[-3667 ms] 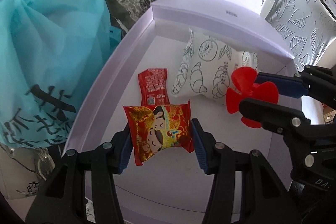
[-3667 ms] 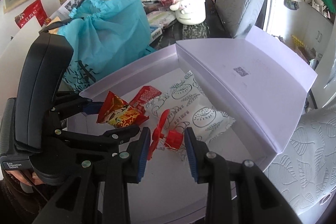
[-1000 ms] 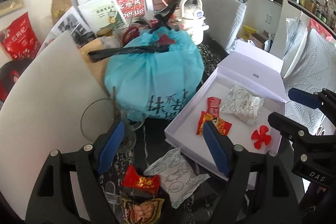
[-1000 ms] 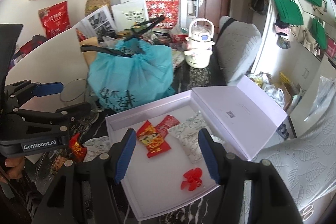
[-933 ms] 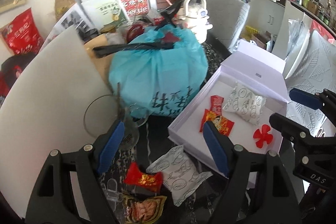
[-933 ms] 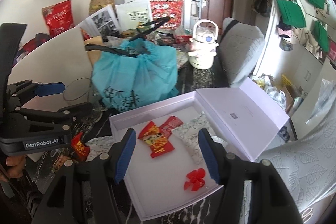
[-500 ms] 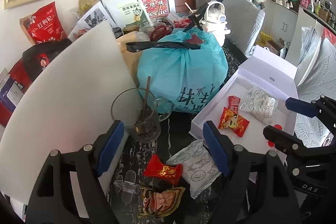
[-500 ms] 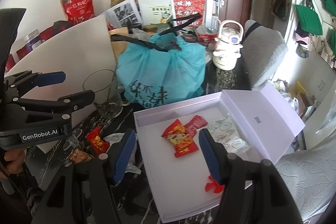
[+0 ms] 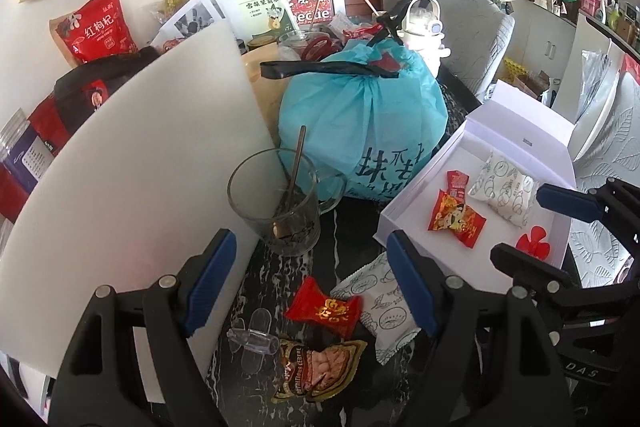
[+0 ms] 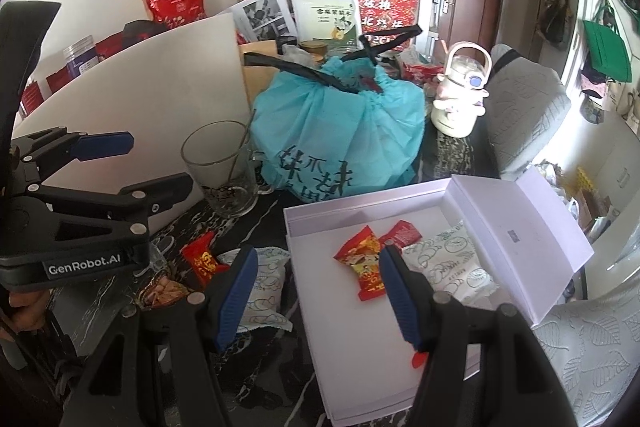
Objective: Organize objects
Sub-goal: 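Withdraw both grippers from the box back toward the remaining snacks, then move the right gripper to the white croissant-print pouch while the left gripper approaches the cereal bag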
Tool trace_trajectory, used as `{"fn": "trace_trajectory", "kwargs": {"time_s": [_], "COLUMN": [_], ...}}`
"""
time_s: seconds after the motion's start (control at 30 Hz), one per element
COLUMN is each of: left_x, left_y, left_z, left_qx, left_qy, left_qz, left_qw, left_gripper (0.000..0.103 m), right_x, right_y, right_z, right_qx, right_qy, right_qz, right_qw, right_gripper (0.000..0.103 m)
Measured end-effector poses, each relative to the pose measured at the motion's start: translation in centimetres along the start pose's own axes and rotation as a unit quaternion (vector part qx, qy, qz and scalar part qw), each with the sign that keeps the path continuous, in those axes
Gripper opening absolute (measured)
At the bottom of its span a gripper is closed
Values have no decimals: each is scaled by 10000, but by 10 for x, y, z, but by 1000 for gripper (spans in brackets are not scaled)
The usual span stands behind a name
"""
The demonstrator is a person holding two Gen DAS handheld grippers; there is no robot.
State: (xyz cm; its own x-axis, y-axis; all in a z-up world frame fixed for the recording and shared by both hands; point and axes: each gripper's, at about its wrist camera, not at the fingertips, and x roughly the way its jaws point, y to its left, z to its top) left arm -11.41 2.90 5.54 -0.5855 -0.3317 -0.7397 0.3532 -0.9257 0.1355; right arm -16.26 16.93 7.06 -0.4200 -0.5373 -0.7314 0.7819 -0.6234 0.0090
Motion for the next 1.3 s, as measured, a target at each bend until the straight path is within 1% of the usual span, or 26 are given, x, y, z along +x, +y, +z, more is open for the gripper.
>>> {"fn": "trace_trajectory", "kwargs": {"time_s": [0.1,0.53,0.7,0.9,1.07,1.3], "left_x": [-3,-6,1,16,25,39], "left_y": [3,23,30,45,54,58], "left_z": [-3,-19,-31,-52,-64,-74], "left_qx": [-26,-174,-242,-475,-538,-518], "left_qy": [-35,65,231,481,599,759], "left_qz": [44,202,142,0,2,-67], "left_qw": [10000,9996,9993,9977,9968,9957], "left_gripper": [77,77,77,77,77,77], "right_x": [0,9,18,31,43,62], "right_y": [5,30,40,54,66,75], "right_z": [1,-1,-3,-5,-8,-14], "right_qx": [-62,-350,-458,-630,-753,-845], "right_qy": [-1,94,211,383,546,792], "right_qz": [29,231,296,399,450,402], "right_qw": [10000,9991,9983,9965,9946,9925], "right_gripper": [64,64,64,64,64,64]}}
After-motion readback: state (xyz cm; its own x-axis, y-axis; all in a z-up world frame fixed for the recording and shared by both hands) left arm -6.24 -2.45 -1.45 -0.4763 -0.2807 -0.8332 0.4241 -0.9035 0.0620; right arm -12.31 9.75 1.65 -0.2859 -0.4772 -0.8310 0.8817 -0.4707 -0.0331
